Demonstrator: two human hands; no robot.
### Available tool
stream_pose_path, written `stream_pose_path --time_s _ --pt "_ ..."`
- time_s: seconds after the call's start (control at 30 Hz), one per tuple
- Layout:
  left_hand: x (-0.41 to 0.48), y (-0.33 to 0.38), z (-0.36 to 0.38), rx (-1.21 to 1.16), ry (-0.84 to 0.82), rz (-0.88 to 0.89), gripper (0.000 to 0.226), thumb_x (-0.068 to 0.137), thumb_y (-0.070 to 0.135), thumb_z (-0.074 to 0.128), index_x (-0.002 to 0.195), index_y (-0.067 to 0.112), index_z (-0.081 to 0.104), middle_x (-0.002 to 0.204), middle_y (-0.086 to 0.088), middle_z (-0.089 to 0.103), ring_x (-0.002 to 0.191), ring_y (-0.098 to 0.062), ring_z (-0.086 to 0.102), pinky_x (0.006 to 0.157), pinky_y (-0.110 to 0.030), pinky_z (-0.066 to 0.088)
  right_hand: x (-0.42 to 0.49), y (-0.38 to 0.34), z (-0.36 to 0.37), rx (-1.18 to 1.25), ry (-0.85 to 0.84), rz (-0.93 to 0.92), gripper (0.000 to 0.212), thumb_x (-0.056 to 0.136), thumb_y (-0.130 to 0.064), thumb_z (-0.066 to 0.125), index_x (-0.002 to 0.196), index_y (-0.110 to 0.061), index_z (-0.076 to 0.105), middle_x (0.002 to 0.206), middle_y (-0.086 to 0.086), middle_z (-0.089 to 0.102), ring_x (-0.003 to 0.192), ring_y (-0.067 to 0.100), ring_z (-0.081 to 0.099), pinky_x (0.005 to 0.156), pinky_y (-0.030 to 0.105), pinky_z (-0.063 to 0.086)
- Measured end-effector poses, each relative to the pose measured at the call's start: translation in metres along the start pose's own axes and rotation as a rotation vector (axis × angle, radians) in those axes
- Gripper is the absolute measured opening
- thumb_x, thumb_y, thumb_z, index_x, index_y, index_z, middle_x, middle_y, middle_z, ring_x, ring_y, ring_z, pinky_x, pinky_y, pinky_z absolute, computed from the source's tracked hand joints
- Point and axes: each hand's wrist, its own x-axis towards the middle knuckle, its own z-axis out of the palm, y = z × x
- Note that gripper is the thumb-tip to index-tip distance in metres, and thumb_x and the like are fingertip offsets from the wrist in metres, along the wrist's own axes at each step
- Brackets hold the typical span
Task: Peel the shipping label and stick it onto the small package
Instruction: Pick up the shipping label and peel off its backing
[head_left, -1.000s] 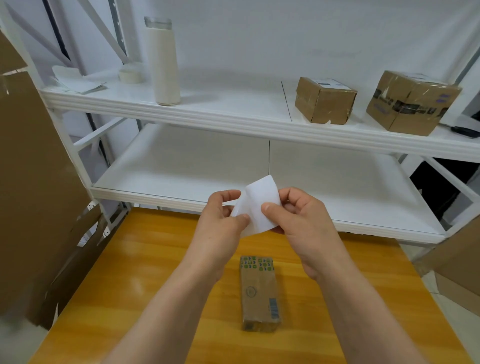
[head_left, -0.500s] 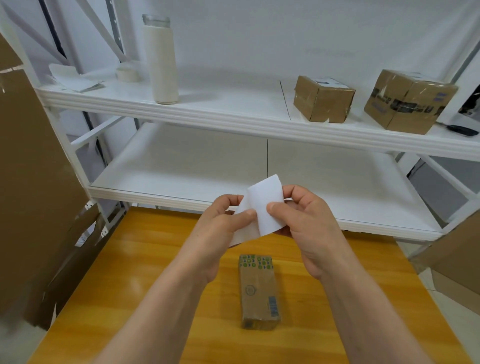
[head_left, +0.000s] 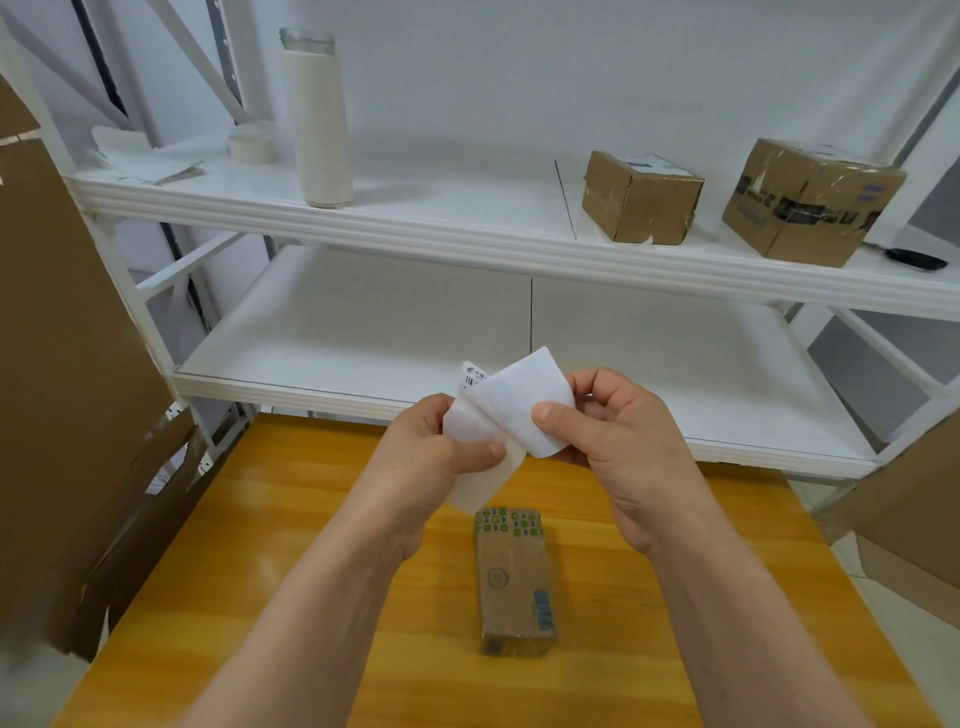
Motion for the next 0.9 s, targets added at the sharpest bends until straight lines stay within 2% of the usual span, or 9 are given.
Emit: stream_pose_path --time_s 0.17,0.3,0.57,0.7,0.8,0.9 --pt "-0.001 0.0 0.001 -0.028 -0.027 0.002 0.036 0.081 0.003 0.067 0.111 0.022 0.07 0.103 -0.003 0.076 0.094 -0.024 0.067 0.073 -0.034 0.047 -0.001 -0.003 -0.002 0.035 0.02 0.005 0.008 0.087 -0.004 0.071 0.092 -0.009 0.068 0.077 0.004 0.076 0.071 0.015 0.07 0.068 0.03 0.057" --pt "-0.001 0.001 0.006 -0.094 -0.074 0.029 0.047 0.07 0.014 0.06 0.115 0.021 0.069 0.11 -0.005 0.074 0.105 -0.027 0.065 0.084 -0.037 0.049 -0.002 -0.004 -0.003 0.039 0.007 0.011 0.008 0.088 -0.006 0.07 0.093 -0.01 0.068 0.074 0.0 0.076 0.069 0.011 0.071 0.063 0.024 0.056" --pt "-0.005 0.005 0.008 -0.155 -0.095 0.072 0.037 0.083 0.03 0.063 0.118 0.022 0.069 0.113 -0.005 0.073 0.103 -0.023 0.066 0.087 -0.04 0.05 0.0 -0.006 -0.006 0.063 0.028 -0.002 0.008 0.088 -0.007 0.071 0.093 -0.011 0.067 0.074 -0.001 0.076 0.068 0.009 0.071 0.057 0.018 0.052" --pt "-0.004 0.004 0.009 -0.088 0.032 0.087 0.023 0.089 0.014 0.067 0.111 0.021 0.065 0.105 -0.004 0.073 0.095 -0.026 0.066 0.073 -0.037 0.05 0.0 -0.008 -0.008 0.012 0.035 -0.008 0.006 0.088 -0.009 0.071 0.094 -0.012 0.068 0.077 0.001 0.077 0.069 0.008 0.071 0.059 0.019 0.052" --pt "-0.003 0.004 0.009 -0.016 0.083 0.114 0.027 0.085 0.01 0.071 0.104 0.026 0.061 0.107 -0.003 0.07 0.097 -0.031 0.064 0.071 -0.041 0.051 0.0 -0.009 -0.01 -0.025 0.026 -0.01 0.005 0.09 -0.008 0.069 0.094 -0.012 0.068 0.077 0.001 0.077 0.068 0.009 0.071 0.059 0.02 0.053" --pt "-0.003 0.007 0.007 0.009 0.071 0.136 0.025 0.084 0.006 0.071 0.102 0.022 0.063 0.102 -0.001 0.071 0.092 -0.025 0.066 0.07 -0.037 0.051 0.0 -0.011 -0.011 -0.079 0.024 -0.023 0.006 0.089 -0.008 0.068 0.092 -0.013 0.068 0.074 0.0 0.075 0.066 0.009 0.067 0.061 0.024 0.051"
